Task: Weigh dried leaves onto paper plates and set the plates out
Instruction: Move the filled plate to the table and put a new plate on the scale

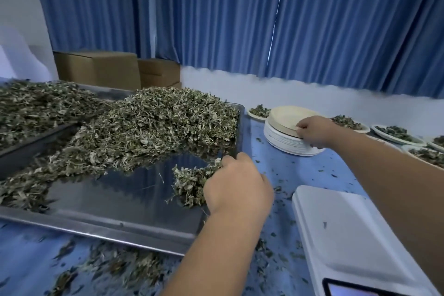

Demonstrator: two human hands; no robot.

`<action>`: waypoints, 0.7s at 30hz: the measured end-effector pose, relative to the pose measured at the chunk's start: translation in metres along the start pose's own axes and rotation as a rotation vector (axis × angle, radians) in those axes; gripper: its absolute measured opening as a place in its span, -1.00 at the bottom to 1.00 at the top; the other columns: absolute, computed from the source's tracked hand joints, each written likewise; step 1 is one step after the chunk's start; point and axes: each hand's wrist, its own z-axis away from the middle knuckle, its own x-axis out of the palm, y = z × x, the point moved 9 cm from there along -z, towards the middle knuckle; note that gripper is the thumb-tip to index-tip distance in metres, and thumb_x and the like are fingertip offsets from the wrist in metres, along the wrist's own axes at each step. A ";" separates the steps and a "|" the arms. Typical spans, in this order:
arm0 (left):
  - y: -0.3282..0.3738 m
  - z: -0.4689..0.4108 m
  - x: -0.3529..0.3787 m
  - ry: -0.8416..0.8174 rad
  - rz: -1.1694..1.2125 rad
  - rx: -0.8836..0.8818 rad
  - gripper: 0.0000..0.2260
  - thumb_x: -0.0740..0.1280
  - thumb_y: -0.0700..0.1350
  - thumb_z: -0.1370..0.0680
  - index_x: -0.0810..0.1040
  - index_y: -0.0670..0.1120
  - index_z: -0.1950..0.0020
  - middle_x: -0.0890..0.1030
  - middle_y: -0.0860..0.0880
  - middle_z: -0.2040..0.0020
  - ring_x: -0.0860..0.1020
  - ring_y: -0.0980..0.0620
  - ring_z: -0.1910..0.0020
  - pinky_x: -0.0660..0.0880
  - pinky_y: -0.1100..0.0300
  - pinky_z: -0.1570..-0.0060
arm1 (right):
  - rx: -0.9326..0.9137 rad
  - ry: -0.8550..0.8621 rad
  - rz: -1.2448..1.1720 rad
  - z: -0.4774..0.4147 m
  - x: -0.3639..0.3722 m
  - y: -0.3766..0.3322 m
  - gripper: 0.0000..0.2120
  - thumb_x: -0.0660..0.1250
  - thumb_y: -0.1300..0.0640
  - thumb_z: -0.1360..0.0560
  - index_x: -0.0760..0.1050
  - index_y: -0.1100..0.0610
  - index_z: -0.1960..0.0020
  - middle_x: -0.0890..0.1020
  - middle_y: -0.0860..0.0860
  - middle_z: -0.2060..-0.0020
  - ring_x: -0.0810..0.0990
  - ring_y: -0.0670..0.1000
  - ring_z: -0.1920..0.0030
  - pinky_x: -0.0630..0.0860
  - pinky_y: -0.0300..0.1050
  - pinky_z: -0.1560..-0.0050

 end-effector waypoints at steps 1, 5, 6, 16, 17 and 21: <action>0.000 0.000 0.001 -0.004 0.001 0.001 -0.70 0.13 0.07 -0.61 0.34 -0.09 -0.25 0.42 -0.11 -0.18 0.50 -0.11 0.12 0.34 0.10 0.30 | 0.002 0.025 0.028 -0.001 -0.003 -0.001 -0.69 0.13 0.20 -0.61 0.51 0.20 -0.28 0.57 0.15 0.01 0.50 0.13 0.11 0.44 -0.12 0.14; 0.001 -0.001 0.002 -0.030 0.005 0.005 -0.69 0.13 0.06 -0.62 0.33 -0.09 -0.27 0.41 -0.11 -0.21 0.54 -0.13 0.04 0.35 0.09 0.31 | 0.010 0.081 0.078 -0.004 -0.010 -0.005 -0.71 0.17 0.21 -0.59 0.57 0.19 -0.23 0.61 0.12 -0.16 0.52 0.11 -0.09 0.41 -0.12 -0.09; 0.001 -0.001 0.002 -0.034 0.007 0.004 -0.69 0.14 0.06 -0.62 0.33 -0.09 -0.27 0.41 -0.11 -0.21 0.54 -0.13 0.04 0.34 0.09 0.31 | 0.013 0.086 0.073 -0.004 -0.011 -0.005 -0.72 0.18 0.22 -0.58 0.59 0.19 -0.20 0.62 0.11 -0.14 0.53 0.12 -0.10 0.43 -0.12 -0.11; -0.001 -0.002 0.003 -0.039 0.000 -0.001 -0.68 0.14 0.06 -0.62 0.32 -0.09 -0.28 0.41 -0.12 -0.22 0.54 -0.12 0.04 0.33 0.11 0.32 | 0.010 0.323 -0.199 0.001 -0.040 0.001 -0.80 0.30 0.23 -0.53 0.65 0.17 -0.09 0.65 0.03 -0.09 0.53 0.06 -0.05 0.44 -0.14 -0.02; -0.002 -0.002 0.003 -0.036 0.000 -0.001 -0.69 0.14 0.06 -0.62 0.33 -0.09 -0.27 0.42 -0.12 -0.22 0.54 -0.12 0.03 0.34 0.10 0.31 | -0.010 0.339 -0.237 0.004 -0.042 0.001 -0.81 0.31 0.22 -0.53 0.66 0.18 -0.07 0.66 0.03 -0.04 0.54 0.03 0.07 0.45 -0.13 0.02; -0.003 -0.004 0.000 -0.013 -0.004 0.003 -0.69 0.13 0.06 -0.61 0.34 -0.09 -0.25 0.44 -0.12 -0.19 0.52 -0.12 0.06 0.35 0.10 0.28 | -0.083 0.368 -0.281 0.028 -0.045 -0.003 -0.86 0.33 0.15 -0.54 0.67 0.12 0.02 0.62 -0.08 0.22 0.46 -0.11 0.33 0.36 -0.21 0.30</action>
